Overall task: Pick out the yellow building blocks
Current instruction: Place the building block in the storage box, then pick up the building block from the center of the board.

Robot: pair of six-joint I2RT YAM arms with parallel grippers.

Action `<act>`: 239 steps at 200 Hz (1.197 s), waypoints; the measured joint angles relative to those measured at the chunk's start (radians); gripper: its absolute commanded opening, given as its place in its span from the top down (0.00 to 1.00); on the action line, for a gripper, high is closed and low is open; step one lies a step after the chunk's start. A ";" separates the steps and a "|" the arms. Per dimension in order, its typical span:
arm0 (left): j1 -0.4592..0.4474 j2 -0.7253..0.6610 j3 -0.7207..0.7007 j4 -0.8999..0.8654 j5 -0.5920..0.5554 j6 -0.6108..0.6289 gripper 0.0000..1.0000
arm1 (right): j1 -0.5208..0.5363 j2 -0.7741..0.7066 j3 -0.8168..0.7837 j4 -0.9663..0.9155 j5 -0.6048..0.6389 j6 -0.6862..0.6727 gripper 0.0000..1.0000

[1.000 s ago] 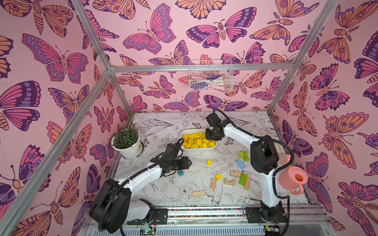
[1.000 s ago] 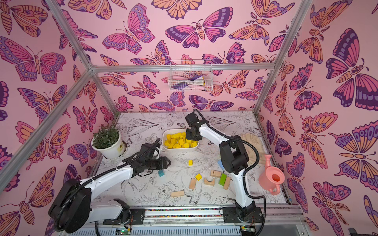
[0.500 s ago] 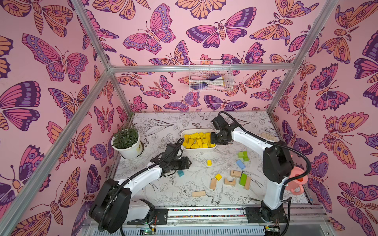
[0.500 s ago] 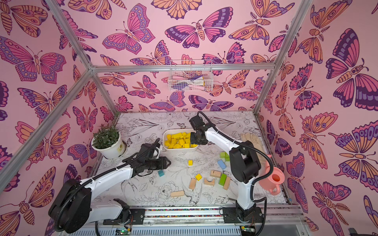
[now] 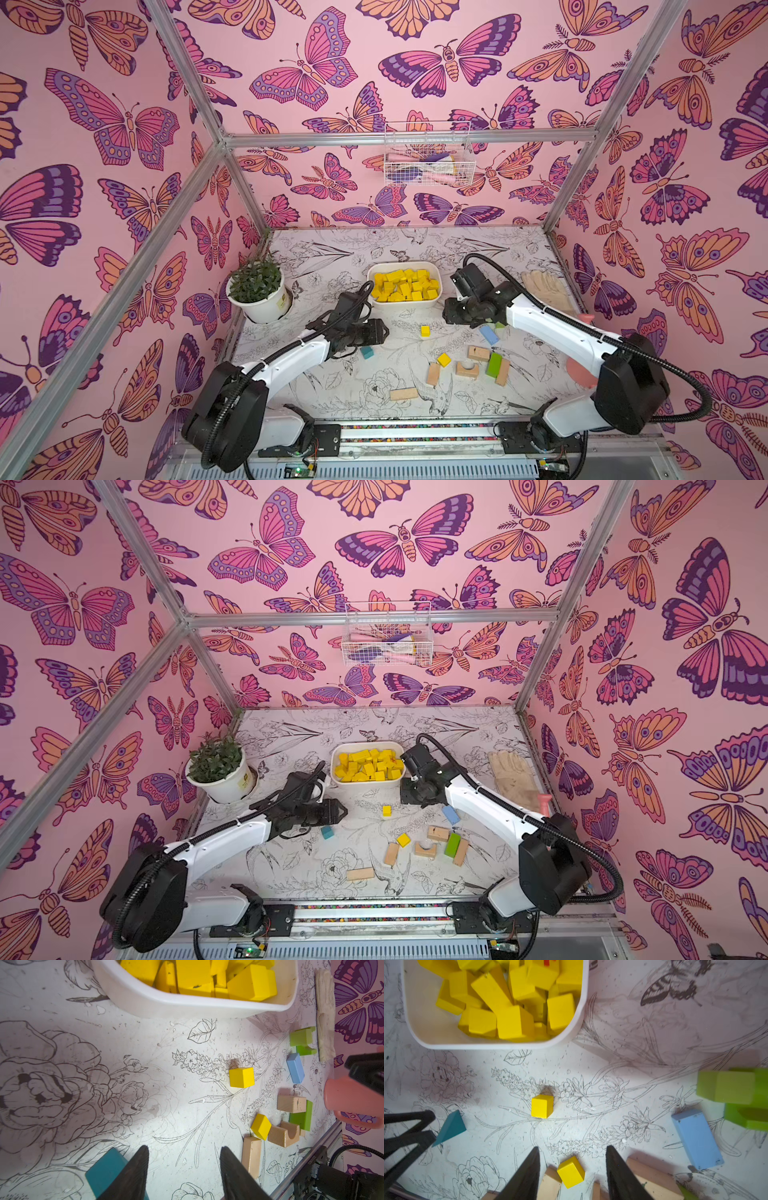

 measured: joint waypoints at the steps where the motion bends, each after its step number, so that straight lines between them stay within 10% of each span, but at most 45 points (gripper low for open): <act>1: 0.000 0.000 0.000 0.000 0.000 0.000 0.44 | 0.002 -0.001 -0.002 0.000 0.000 0.001 0.48; 239: 0.000 0.017 0.000 0.000 0.000 -0.018 0.44 | 0.165 0.142 -0.190 0.109 -0.045 0.112 0.47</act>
